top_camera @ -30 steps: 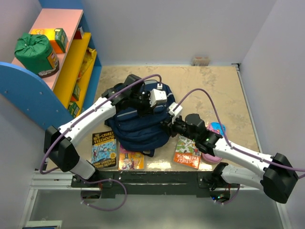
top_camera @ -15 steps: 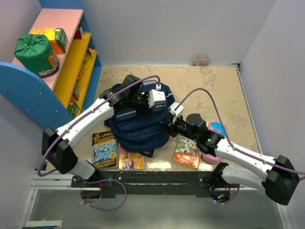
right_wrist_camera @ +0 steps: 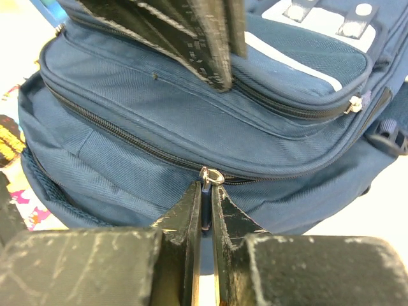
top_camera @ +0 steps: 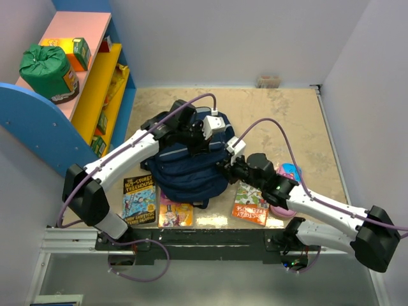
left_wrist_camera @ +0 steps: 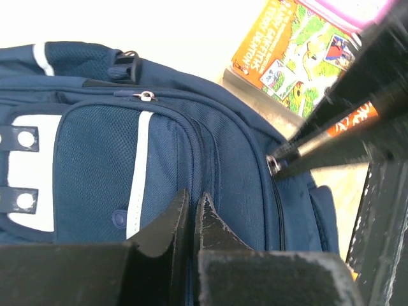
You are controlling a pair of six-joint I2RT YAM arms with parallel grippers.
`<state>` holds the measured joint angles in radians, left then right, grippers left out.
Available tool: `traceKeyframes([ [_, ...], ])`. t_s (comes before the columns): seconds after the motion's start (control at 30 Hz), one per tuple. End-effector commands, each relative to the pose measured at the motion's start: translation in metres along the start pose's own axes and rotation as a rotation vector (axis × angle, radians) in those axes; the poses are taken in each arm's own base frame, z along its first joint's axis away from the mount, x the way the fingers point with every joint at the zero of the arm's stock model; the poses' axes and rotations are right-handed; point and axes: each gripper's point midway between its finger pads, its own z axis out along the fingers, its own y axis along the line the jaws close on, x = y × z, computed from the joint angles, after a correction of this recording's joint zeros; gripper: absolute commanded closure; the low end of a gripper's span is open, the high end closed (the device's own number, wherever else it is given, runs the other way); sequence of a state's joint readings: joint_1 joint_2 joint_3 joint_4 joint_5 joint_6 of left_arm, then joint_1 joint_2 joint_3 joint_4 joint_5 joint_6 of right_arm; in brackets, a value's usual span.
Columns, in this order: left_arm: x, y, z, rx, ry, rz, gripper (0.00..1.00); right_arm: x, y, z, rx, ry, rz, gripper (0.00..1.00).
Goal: Pack the student bag
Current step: Unzip the student bag at the center of the board.
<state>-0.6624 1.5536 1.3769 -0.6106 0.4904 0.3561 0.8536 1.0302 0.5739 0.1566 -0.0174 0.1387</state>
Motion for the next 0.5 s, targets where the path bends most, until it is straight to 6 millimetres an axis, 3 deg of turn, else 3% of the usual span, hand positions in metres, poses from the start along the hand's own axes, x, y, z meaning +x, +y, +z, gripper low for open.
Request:
traceKeyframes([
  [0.0, -0.066, 0.019, 0.011, -0.063, -0.206, 0.003, 1.00, -0.034, 0.032, 0.004, -0.080, -0.079, 0.013, 1.00],
  [0.17, -0.065, 0.030, 0.025, -0.100, -0.203, -0.022, 1.00, -0.030, 0.055, 0.011, -0.124, -0.044, -0.006, 1.00],
  [0.47, -0.059, 0.038, 0.034, -0.147, -0.187, 0.016, 1.00, -0.043, 0.052, 0.001, -0.107, -0.055, -0.026, 1.00],
])
